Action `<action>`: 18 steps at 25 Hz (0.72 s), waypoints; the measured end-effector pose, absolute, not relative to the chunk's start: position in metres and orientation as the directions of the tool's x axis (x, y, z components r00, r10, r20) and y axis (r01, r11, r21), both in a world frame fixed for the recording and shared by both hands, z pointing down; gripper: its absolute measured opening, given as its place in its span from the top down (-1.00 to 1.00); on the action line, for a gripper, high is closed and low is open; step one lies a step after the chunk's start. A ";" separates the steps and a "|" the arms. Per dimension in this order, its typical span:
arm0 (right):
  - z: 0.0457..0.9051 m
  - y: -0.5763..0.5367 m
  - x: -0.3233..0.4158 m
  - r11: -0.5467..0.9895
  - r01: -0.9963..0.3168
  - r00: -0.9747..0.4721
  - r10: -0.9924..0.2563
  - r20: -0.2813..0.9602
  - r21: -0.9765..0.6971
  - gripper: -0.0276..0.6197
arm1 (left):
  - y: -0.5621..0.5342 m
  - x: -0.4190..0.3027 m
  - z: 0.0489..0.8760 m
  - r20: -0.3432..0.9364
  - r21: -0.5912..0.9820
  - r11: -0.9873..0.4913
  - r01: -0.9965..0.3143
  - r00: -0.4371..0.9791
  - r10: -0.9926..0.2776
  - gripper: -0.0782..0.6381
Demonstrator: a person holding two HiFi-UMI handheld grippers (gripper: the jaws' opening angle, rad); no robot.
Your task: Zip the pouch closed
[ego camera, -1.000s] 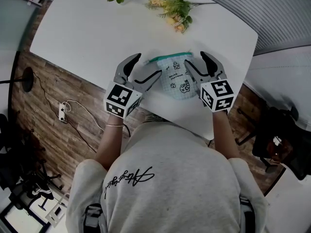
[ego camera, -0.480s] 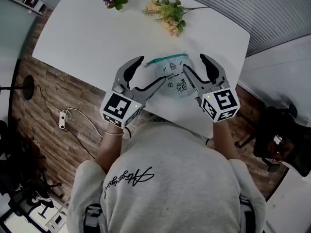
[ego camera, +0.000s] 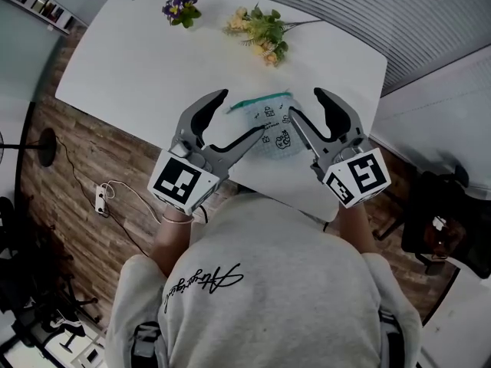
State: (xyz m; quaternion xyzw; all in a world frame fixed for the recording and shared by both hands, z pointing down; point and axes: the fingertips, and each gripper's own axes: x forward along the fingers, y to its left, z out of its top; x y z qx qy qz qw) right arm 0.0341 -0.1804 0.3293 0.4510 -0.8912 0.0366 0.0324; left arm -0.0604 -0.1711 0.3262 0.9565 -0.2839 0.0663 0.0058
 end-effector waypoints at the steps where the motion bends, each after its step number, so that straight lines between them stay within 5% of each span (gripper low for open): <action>1: 0.324 -0.179 0.034 0.596 -0.802 -0.597 -0.799 0.079 -0.035 0.15 | -0.170 -0.060 0.318 0.112 -0.024 -0.837 -0.547 0.830 -0.546 -0.19; 18: 0.290 -0.159 0.024 0.642 -0.766 -0.642 -0.767 -0.009 -0.018 0.66 | -0.145 -0.051 0.288 0.035 0.009 -0.877 -0.480 0.877 -0.479 0.15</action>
